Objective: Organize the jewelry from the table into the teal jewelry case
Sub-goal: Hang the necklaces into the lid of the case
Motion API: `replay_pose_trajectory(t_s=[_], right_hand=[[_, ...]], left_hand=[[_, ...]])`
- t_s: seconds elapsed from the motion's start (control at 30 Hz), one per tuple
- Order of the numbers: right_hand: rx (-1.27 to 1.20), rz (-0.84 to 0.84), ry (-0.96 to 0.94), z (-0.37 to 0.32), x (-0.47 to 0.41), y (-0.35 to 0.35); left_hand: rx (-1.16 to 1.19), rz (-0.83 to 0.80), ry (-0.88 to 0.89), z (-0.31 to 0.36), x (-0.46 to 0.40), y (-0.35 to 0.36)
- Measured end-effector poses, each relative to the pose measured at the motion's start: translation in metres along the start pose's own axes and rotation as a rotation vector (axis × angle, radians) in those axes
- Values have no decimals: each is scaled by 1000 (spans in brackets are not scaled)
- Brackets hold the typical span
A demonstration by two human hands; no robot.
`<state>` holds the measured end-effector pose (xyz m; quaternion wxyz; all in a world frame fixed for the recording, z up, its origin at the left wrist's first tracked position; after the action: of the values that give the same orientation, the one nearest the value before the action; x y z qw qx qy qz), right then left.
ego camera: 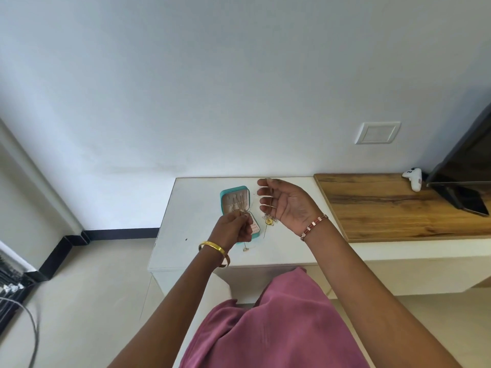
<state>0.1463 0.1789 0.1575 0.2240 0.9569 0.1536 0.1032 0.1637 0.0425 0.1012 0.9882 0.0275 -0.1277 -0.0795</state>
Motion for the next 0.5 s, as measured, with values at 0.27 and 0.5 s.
replay_pose_trajectory(t_s=[0.27, 0.5], right_hand=[[28, -37, -73, -1, 0, 4], [97, -57, -115, 5, 3, 13]], left_hand=[[-322, 74, 155, -3, 1, 6], [-446, 4, 281, 2, 10, 19]])
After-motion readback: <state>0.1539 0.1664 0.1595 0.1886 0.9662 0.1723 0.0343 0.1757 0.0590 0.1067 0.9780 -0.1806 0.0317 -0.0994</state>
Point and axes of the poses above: each hand's wrist, its own x-axis away from the middle knuckle, its own y-axis out of the palm, z = x × y, the point moved 2 cm from there along -x, towards the middle knuckle, and after that the axes turned 5 degrees about -z, right-handed, at the moved point
